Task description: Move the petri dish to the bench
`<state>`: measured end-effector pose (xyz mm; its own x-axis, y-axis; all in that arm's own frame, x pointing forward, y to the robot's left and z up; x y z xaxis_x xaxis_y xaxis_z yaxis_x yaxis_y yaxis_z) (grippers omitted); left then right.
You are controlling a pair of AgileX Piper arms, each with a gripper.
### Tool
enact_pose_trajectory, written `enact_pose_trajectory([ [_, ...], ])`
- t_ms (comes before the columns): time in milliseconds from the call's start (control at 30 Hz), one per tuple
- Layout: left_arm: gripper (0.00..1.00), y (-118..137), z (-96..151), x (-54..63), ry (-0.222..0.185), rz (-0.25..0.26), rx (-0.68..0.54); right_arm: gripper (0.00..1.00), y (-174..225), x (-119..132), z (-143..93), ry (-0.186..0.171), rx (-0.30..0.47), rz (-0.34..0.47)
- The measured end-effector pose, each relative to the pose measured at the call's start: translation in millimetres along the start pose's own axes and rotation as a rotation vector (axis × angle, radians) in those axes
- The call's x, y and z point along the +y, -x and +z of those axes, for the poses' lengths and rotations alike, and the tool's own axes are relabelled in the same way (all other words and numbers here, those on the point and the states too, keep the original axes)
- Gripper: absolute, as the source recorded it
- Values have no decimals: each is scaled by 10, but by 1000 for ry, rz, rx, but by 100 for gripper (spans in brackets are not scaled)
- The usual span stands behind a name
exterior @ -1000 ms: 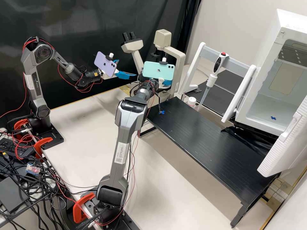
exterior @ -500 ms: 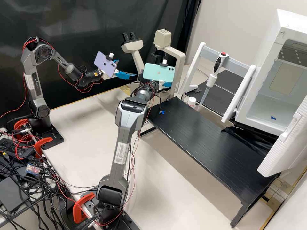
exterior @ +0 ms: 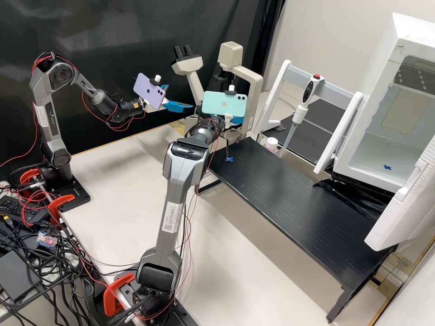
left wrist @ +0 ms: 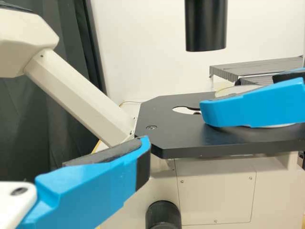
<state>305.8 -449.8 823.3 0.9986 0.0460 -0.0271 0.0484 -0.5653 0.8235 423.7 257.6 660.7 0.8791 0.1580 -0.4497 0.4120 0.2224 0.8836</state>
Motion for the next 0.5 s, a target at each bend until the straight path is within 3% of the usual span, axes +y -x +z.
enact_pose_trajectory([
  [133, 100, 0, 0, 0, 0, 0, 0, 100, 41, 0, 5, -10, -1, -5],
  [333, 100, 0, 0, 0, 0, 0, 0, 100, 112, -62, 50, -77, -11, 19],
  [500, 100, 0, 0, 0, 0, 0, 0, 100, 151, -121, 38, -94, -11, 63],
])
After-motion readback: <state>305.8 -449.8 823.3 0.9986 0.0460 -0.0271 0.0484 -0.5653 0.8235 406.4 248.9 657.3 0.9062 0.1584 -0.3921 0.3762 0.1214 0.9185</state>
